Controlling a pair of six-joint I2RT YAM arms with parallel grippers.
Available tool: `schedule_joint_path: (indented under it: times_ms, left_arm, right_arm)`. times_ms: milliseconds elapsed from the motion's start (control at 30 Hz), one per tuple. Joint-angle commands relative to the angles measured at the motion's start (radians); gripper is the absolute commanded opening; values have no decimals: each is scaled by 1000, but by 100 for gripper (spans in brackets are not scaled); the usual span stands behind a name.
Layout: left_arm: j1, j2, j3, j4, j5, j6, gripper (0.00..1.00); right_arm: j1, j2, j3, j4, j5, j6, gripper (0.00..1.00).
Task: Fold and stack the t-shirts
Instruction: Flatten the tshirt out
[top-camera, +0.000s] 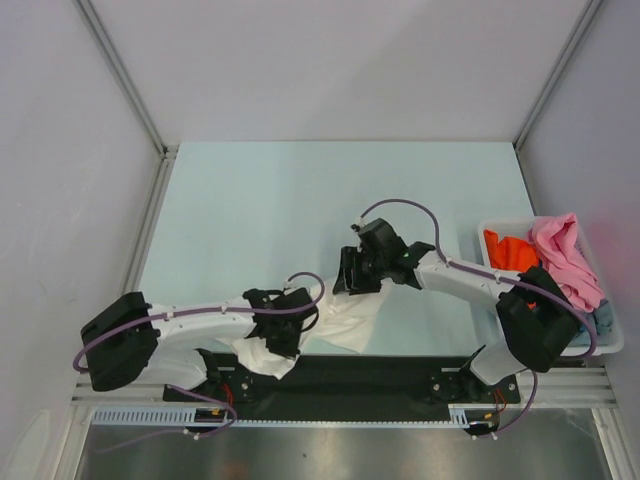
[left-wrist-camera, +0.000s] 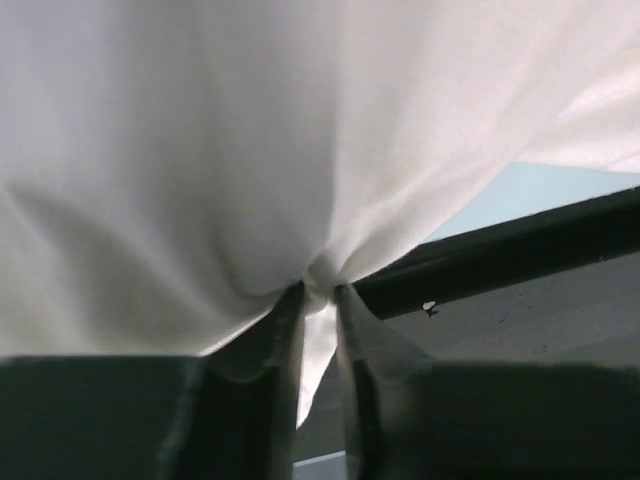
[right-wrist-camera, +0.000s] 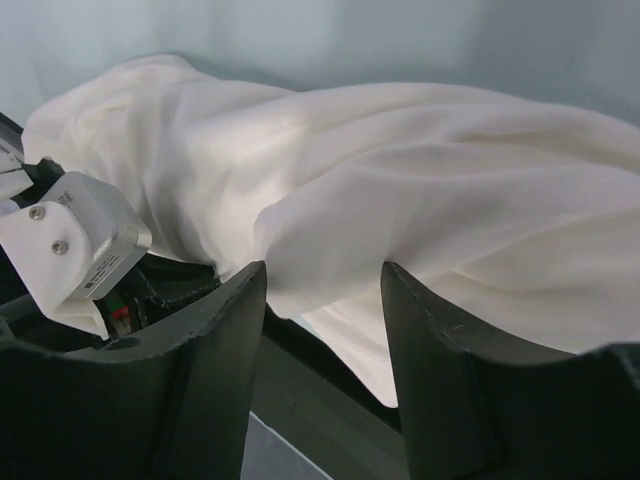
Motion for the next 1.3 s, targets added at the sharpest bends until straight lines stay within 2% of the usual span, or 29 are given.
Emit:
schedule_joint_path:
  times_ms: [0,67,100,167,200,333,433,567,767,900,967,1100,1267]
  left_arm:
    - [2,-5,-20,52,-6,-48,17]
    - [2,-63,-12,19,-34,-65,3]
    - [2,-89,-3,-3,-49,-69,0]
    - [2,-170,49,-87,-107,-73,1]
    - [2,-197,76,-122,-132,-71,0]
    - [11,-304,294,-358,-279,-56,0]
    - [16,-358,548,-467,-414,-27,0]
    - [21,-392,747,-488,-491,123,0]
    - [21,-430,958,-560,-614,235,0]
    - [21,-456,1026,-540,-730,312,0]
    - [21,-470,1017,-483,-791,349,0]
    - [27,-429,1048,-371,-810,440,0]
    - [28,-393,1048,-454,-861,388,0]
  right_arm:
    - [23,8,19,30,-38,32,54]
    - [18,-6,11,16,-16,27,41]
    - [14,-13,11,-23,-1,18,24]
    - [3,-62,26,-80,63,-29,11]
    - [-20,-85,35,-153,83,-49,0]
    - [-57,-232,115,-373,261,-161,0]
    - [-71,-366,202,-510,423,-207,0]
    - [-77,-518,322,-608,560,-198,0]
    - [-77,-739,406,-705,628,-193,0]
    - [-77,-852,393,-673,642,-267,0]
    - [-77,-897,336,-677,717,-247,0]
    - [-77,-912,339,-579,801,-236,0]
    - [-77,-902,365,-528,872,-276,0]
